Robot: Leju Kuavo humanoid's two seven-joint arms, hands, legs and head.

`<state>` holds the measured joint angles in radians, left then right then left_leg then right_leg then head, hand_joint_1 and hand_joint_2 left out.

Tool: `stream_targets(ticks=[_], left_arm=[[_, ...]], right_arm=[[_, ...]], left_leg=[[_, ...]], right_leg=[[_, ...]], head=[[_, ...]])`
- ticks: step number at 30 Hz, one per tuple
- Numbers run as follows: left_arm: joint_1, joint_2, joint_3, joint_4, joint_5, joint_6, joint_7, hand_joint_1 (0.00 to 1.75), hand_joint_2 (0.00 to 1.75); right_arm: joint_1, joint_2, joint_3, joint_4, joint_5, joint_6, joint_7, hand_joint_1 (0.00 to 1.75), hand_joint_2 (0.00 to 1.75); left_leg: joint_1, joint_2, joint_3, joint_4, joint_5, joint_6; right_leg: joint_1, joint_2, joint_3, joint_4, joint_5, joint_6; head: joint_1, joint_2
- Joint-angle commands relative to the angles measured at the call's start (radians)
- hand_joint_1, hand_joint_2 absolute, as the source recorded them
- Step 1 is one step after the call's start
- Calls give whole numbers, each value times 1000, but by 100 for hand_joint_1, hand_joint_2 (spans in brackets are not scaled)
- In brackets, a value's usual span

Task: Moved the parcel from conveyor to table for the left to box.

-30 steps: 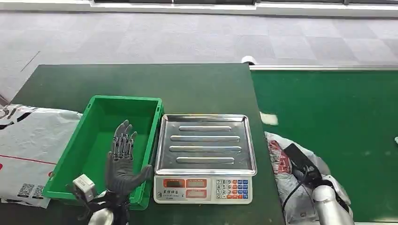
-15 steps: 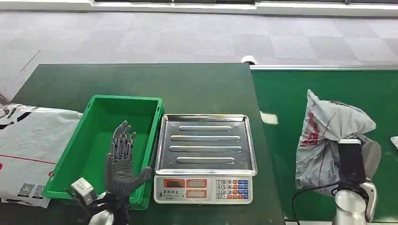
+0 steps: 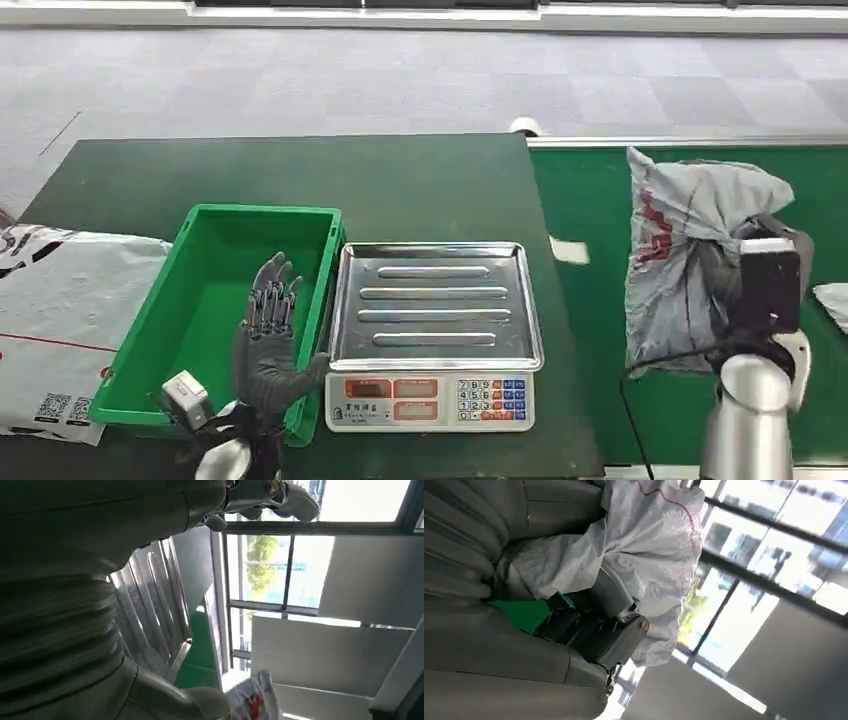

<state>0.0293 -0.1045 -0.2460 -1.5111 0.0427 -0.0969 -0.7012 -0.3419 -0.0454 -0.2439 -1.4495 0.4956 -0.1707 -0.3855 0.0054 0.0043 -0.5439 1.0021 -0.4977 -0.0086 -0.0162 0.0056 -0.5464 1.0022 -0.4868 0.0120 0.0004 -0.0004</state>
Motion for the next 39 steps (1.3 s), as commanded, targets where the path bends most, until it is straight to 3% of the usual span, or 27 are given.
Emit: stream_targets(ticks=[1, 3, 5, 13, 18, 20, 24, 27, 30, 31, 39], left_arm=[[-164, 38, -65, 165, 20, -6, 3, 0, 175], [-161, 39, -58, 150, 20, 1, 3, 0, 175], [-155, 40, -53, 140, 19, 0, 3, 0, 175], [-151, 41, -53, 136, 18, 0, 3, 0, 175], [-127, 28, -9, 86, 8, 15, 3, 0, 175], [-111, 3, 40, 52, 5, 17, 3, 0, 175], [-102, -26, 101, 20, -4, 6, 6, 0, 175], [-96, -37, 128, 0, -16, -3, 22, 0, 175], [-95, -40, 132, 0, -18, -6, 24, 0, 175], [-94, -49, 142, -1, -25, -14, 26, 0, 175], [-138, -54, 171, 15, -39, -35, 33, 0, 175]], right_arm=[[-659, 72, 272, 629, -4, 138, 76, 175, 0], [-687, 133, 240, 655, 39, 184, 67, 175, 0], [-702, 150, 256, 665, 28, 196, 65, 175, 0], [-695, 140, 255, 664, 26, 197, 64, 175, 0], [-746, 209, 283, 687, -64, 317, 68, 175, 0], [-764, 255, 342, 784, -47, 363, 133, 175, 0], [-785, 306, 400, 987, -56, 353, 98, 175, 0], [-767, 332, 423, 1033, -53, 356, 99, 175, 0], [-763, 333, 427, 1036, -54, 358, 94, 175, 0], [-751, 334, 441, 1050, -57, 418, 121, 175, 0], [-633, 394, 565, 1115, -15, 458, 127, 175, 0]], left_leg=[[-2, 11, -3, 1, 6, -1], [-2, 11, -8, 0, 13, -1], [-2, 2, -12, 1, 16, -3], [-1, -7, -15, 1, 19, -3], [-1, -3, -17, 2, 18, -3], [-1, -2, -17, 2, 18, -3], [0, 3, -15, 0, 18, -4], [0, 5, -14, -2, 19, -3], [1, -1, -16, 0, 20, -3], [1, -4, -17, 0, 21, -4], [2, -6, -18, 0, 22, -5]], right_leg=[[-2, 10, -13, 4, 8, -1], [-2, 11, -21, 4, 14, -2], [-1, 3, -22, 4, 14, -2], [2, -6, -20, 2, 15, -2], [0, -2, -24, 4, 15, -2], [-1, -1, -24, 5, 15, -1], [1, 5, -24, 2, 18, -3], [2, 6, -23, 1, 19, -3], [3, 0, -24, 2, 17, -3], [4, -3, -24, 2, 17, -3], [3, -5, -23, 1, 17, -3]], head=[[-1, 0], [0, 0], [0, 0], [0, 0], [0, 0], [0, 0], [0, 0], [0, 0], [0, 0], [-1, 0], [0, 0]])
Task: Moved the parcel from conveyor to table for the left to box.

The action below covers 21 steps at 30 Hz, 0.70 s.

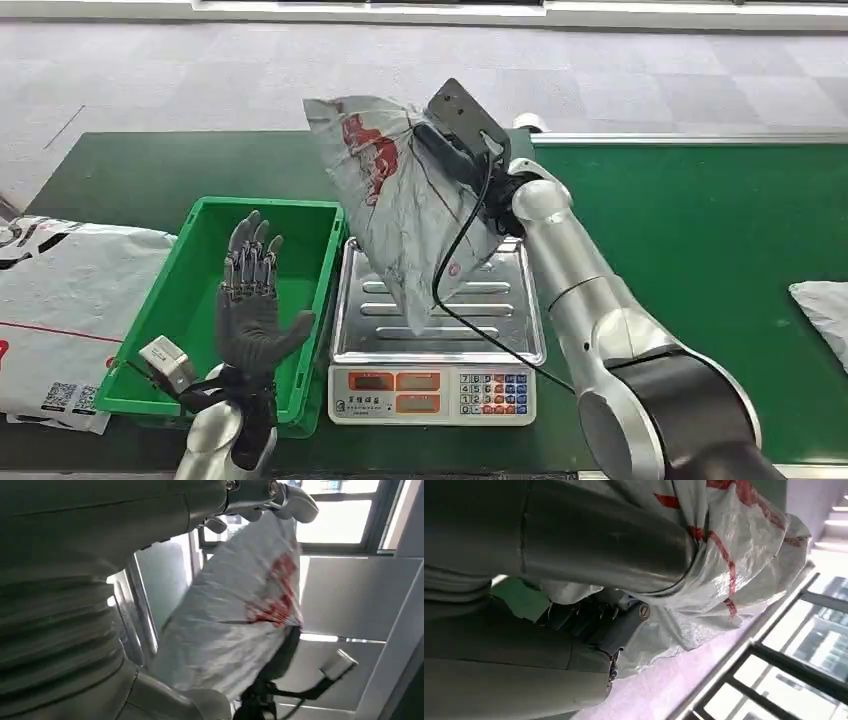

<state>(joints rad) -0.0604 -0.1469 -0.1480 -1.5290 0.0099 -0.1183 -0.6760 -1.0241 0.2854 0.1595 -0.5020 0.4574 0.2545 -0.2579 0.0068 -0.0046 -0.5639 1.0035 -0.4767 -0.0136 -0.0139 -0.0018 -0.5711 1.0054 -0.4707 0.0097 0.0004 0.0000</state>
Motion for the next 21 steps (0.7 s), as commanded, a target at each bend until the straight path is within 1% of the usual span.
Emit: stream_targets(ticks=[1, 11, 15, 17, 19, 21], left_arm=[[-55, -13, 75, 37, -6, -13, 8, 0, 175], [-56, -15, 75, 42, -6, -13, 9, 0, 175], [-108, -17, 60, 99, 7, -15, 10, 0, 175], [-139, -15, 44, 142, 22, -11, 5, 0, 175], [-164, -12, 31, 179, 33, -7, -3, 0, 175], [-177, -10, 23, 202, 39, 3, -10, 0, 175]], right_arm=[[58, 64, 174, 162, 18, 29, -3, 175, 0], [45, 63, 185, 166, -4, 29, 4, 175, 0], [52, 53, 210, 183, 2, 57, 8, 175, 0], [47, 37, 235, 201, 17, 84, 50, 0, 0], [48, 19, 253, 214, 28, 100, 67, 0, 0], [55, 8, 257, 213, 30, 76, 59, 0, 0]], left_leg=[[0, 2, 2, -1, 0, 0], [0, 0, 0, 0, 0, 0], [0, -1, 0, 0, 1, 0], [0, -2, 0, -1, 2, 0], [0, -2, 0, 0, 1, 0], [0, -4, 0, 0, 2, 0]], right_leg=[[0, 2, 1, -1, 1, -1], [0, 0, -1, 0, 0, 0], [0, -1, 0, -1, 1, -1], [1, -3, 0, -1, 1, -1], [0, -3, 0, -1, 0, 0], [0, -4, 1, -1, 1, 0]], head=[[0, 0], [0, 0], [0, 0], [0, 0], [0, 0], [0, 0]])
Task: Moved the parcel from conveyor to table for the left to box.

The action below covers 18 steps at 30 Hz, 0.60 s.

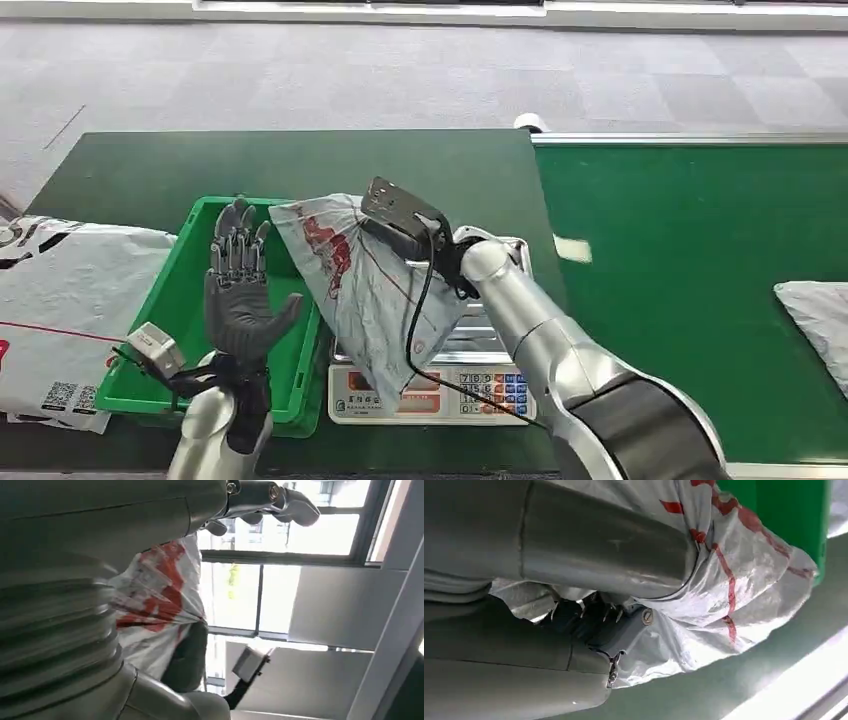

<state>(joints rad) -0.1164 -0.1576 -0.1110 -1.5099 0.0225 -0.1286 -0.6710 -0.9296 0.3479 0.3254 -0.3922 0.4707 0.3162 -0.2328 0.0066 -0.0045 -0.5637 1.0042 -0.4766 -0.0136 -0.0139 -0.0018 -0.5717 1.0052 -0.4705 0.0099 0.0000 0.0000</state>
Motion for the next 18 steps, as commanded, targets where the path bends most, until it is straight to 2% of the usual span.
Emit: stream_targets(ticks=[1, 5, 10, 11, 17, 18], left_arm=[[-129, 5, -22, 195, 27, 24, -22, 0, 175], [-154, 12, -53, 211, 17, 60, -27, 0, 175], [-201, 1, -63, 147, -70, 93, 27, 0, 175], [-206, 0, -60, 123, -100, 100, 50, 0, 175], [-211, -8, -52, 94, -140, 107, 74, 0, 175], [-210, -9, -51, 87, -163, 106, 71, 0, 175]], right_arm=[[-41, -58, 93, 102, 21, -22, 15, 0, 0], [-63, -70, 62, 64, 16, -149, -18, 0, 0], [-91, -102, 34, -7, 10, -193, -38, 0, 0], [-86, -105, 27, -37, 8, -201, -49, 0, 175], [-71, -107, 12, -85, 5, -219, -54, 0, 175], [-61, -109, 12, -114, 17, -252, -77, 0, 175]], left_leg=[[0, -3, 0, -1, 1, 0], [0, -3, -1, 0, 2, 0], [0, -3, -3, 2, 1, 0], [1, -4, -5, 3, 2, 1], [1, -1, -3, 2, 2, 1], [0, 0, -2, 2, 2, 1]], right_leg=[[0, -4, 1, -1, 0, 0], [0, -3, 0, -1, 1, -1], [0, -2, -2, 1, 1, -1], [1, -4, -3, 1, 2, -1], [1, -1, -2, 0, 3, -1], [0, 0, -2, 0, 3, -1]], head=[[0, 0], [0, 0], [0, 0], [0, 0], [0, 0], [0, 0]])
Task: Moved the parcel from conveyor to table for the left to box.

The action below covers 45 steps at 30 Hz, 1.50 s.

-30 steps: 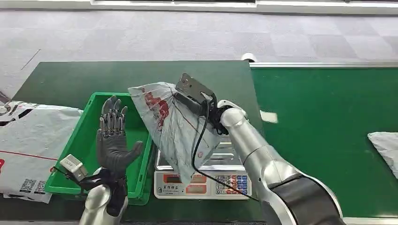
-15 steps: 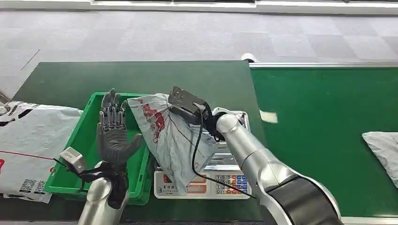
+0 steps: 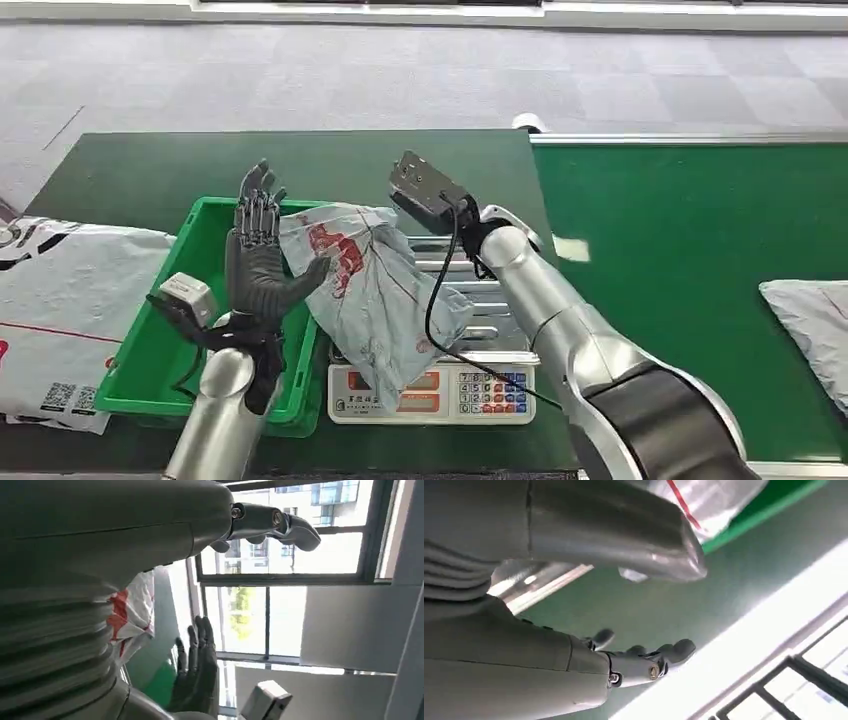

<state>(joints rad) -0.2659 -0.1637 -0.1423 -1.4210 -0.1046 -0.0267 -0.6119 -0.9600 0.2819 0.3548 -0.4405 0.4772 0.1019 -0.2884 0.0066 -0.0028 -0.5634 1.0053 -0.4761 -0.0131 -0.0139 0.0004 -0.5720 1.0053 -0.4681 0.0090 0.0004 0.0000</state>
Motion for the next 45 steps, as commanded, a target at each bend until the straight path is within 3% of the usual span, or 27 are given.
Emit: stream_targets(ticks=[1, 7, 11, 13, 14, 18, 20, 21, 25, 33, 34, 35, 39, 45], left_arm=[[-60, -5, -17, -16, -69, 9, 10, 0, 175], [-52, 40, -50, -38, -134, 40, 48, 0, 175], [-50, 41, -52, -35, -134, 41, 48, 0, 175], [-55, 51, -82, -25, -196, 28, 119, 0, 175], [-59, 52, -100, -18, -247, 22, 166, 0, 175], [-95, 62, -227, 123, -584, 7, 404, 0, 175], [-98, 53, -234, 175, -615, 23, 420, 0, 175], [-91, 57, -237, 207, -656, 38, 448, 0, 175], [-55, 91, -221, 311, -783, 5, 567, 0, 175], [-107, 82, -192, 498, -872, 24, 631, 0, 175], [-100, 84, -187, 492, -883, 31, 644, 24, 175], [-95, 86, -184, 487, -887, 32, 649, 175, 175], [-92, 87, -182, 483, -888, 33, 650, 175, 175], [-39, 90, -135, 369, -845, 60, 621, 175, 175]], right_arm=[[-18, -46, -23, -107, 23, -73, -39, 0, 175], [135, -100, -65, -576, 30, -113, -54, 0, 175], [145, -106, -62, -601, 31, -106, -43, 0, 175], [181, -101, -87, -670, 56, -228, -120, 0, 175], [227, -108, -93, -761, 72, -287, -136, 0, 175], [619, -123, -166, -1385, 86, -701, -275, 0, 175], [739, -142, -182, -1505, 94, -763, -305, 0, 175], [837, -119, -231, -1582, 74, -800, -382, 0, 175], [989, -42, -426, -1744, 87, -800, -410, 0, 175], [1097, -35, -450, -1876, 109, -800, -410, 0, 175], [1097, -29, -447, -1878, 114, -800, -410, 0, 175], [1098, -27, -444, -1876, 116, -800, -410, 0, 175], [1097, -27, -441, -1875, 116, -800, -410, 0, 175], [1107, -35, -442, -1837, 88, -800, -410, 0, 175]], left_leg=[[1, -2, -2, 0, 2, 0], [1, -3, -3, 1, 1, 0], [1, -3, -2, 0, 1, 0], [1, -3, -1, 0, 1, 0], [1, -2, -1, 0, 1, 0], [2, -11, -1, -2, 3, 0], [2, -19, 2, -5, 4, 1], [2, -17, 1, -4, 3, 1], [1, -9, 1, -1, -2, 2], [0, -5, 2, -3, -3, 3], [0, -5, 3, -2, -3, 3], [0, -4, 3, -3, -3, 3], [0, 3, 1, -3, -7, 3], [0, 6, 9, -4, -8, 2]], right_leg=[[1, -2, -1, -1, 1, -1], [1, -3, -2, 0, 0, -1], [1, -3, -1, -1, 0, 0], [1, -3, 0, -1, 1, 0], [1, -3, 0, -1, 1, 0], [2, -11, 3, -5, 0, -1], [2, -20, 8, -9, -2, 0], [2, -18, 8, -8, -1, 0], [0, -10, 5, -4, -3, 1], [0, -7, 4, -5, -3, 2], [-1, -6, 6, -5, -3, 2], [0, -5, 6, -6, -2, 1], [0, 0, 11, -5, -4, 1], [1, 2, 17, -5, -4, 1]], head=[[0, 0], [0, 0], [0, 0], [0, 0], [0, 0], [0, 0], [-1, 0], [1, 0], [0, 0], [0, 0], [0, 0], [0, 0], [0, 0], [0, 0]])
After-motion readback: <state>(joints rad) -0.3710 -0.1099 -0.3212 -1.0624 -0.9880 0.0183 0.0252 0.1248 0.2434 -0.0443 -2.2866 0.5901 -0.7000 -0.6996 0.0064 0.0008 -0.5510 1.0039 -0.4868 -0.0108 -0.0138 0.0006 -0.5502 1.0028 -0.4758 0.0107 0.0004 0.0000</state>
